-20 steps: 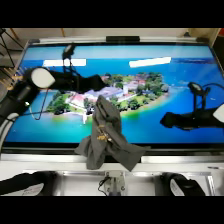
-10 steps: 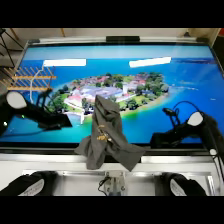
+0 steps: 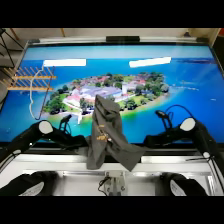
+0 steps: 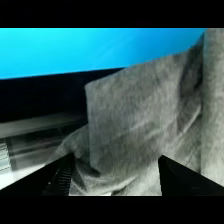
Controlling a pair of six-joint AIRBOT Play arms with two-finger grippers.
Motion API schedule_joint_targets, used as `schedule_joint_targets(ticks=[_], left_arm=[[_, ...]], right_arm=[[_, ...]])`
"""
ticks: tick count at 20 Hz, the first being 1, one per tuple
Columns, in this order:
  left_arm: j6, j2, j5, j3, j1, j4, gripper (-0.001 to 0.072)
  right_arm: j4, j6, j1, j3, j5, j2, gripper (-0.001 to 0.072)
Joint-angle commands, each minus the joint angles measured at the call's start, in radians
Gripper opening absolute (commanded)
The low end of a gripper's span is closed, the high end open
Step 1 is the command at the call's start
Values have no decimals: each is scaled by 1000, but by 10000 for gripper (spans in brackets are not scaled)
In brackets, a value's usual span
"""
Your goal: Fold the shirts.
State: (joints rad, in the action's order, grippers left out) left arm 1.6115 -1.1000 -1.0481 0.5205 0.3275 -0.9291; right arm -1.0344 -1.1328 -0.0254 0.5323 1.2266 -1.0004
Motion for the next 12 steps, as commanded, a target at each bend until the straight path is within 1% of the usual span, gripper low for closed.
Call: schedule_joint_targets(ticks=[1, 2, 3, 4, 5, 6, 8, 12], left_arm=[[-3, -37, 81, -16, 42, 52, 396], [-4, -37, 80, -14, 41, 52, 210], [-5, -37, 80, -14, 41, 52, 158], [-20, -37, 80, -14, 41, 52, 141], [-35, -37, 79, -14, 41, 52, 74], [-44, -37, 79, -14, 41, 53, 34], [-48, -37, 77, -14, 41, 53, 33], [-48, -36, 63, -14, 41, 53, 33]], right_arm=[[-3, 1, -140, -11, -121, 0, 671], [-4, 2, -180, -11, -131, 0, 671], [-13, 2, -211, -11, -136, 0, 671], [-17, 2, -237, -11, -140, 0, 671], [-9, 1, -262, -11, -146, 0, 671], [13, 2, -281, -11, -151, 0, 671], [55, 2, -319, -11, -175, 0, 671], [64, 1, -359, -11, -181, 0, 671]])
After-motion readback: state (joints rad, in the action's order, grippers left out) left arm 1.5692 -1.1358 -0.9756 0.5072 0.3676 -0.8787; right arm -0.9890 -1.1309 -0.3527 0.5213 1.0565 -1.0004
